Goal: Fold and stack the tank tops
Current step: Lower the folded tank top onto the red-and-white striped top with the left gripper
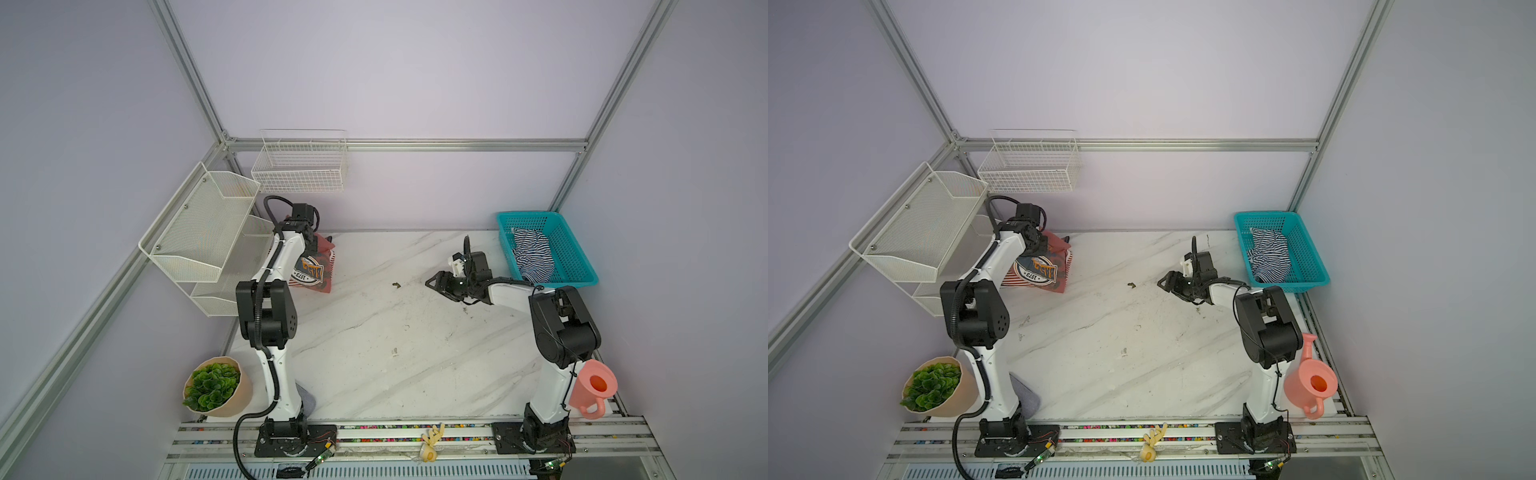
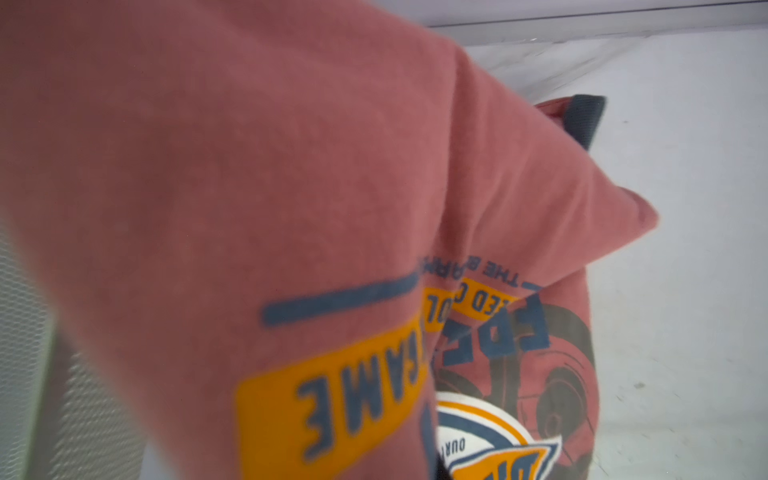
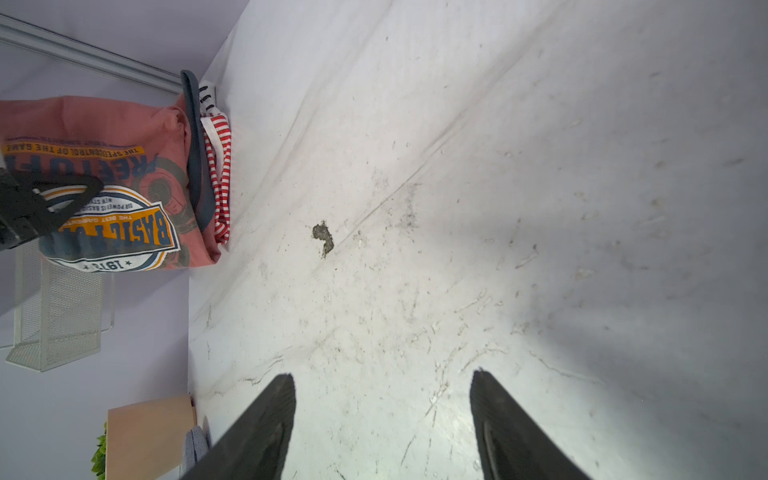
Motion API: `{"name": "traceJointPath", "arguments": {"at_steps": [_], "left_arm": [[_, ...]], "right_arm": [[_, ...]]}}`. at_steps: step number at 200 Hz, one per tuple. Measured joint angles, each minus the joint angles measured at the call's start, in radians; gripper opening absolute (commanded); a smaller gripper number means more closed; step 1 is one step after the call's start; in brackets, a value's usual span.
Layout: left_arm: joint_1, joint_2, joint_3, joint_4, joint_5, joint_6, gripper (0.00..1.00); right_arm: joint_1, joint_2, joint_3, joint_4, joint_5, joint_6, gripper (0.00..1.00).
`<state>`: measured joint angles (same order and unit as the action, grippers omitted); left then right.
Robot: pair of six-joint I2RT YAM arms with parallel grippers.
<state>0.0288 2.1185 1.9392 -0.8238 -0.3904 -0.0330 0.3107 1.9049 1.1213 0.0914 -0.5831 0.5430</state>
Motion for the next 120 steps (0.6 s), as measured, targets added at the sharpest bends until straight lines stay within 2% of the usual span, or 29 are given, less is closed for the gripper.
{"name": "traceJointPath", "arguments": {"at_steps": [14, 27, 67, 120], "left_arm": [[0.025, 0.035, 0.0, 0.003, -0.006, -0.003, 0.73], [0.046, 0.059, 0.0, 0.004, -0.015, -0.008, 0.86], [0.047, 0.06, 0.002, 0.0, -0.019, -0.018, 1.0], [0.035, -0.055, 0.002, 0.0, -0.009, -0.05, 1.0]], "right_arm": [[0.0, 0.0, 0.0, -0.002, 0.001, 0.0, 0.7], [0.0, -0.001, 0.0, -0.006, 0.002, 0.0, 0.7], [0.008, -0.002, 0.0, -0.007, 0.008, 0.005, 0.7], [0.033, -0.002, 0.0, -0.007, 0.015, 0.007, 0.7]]}}
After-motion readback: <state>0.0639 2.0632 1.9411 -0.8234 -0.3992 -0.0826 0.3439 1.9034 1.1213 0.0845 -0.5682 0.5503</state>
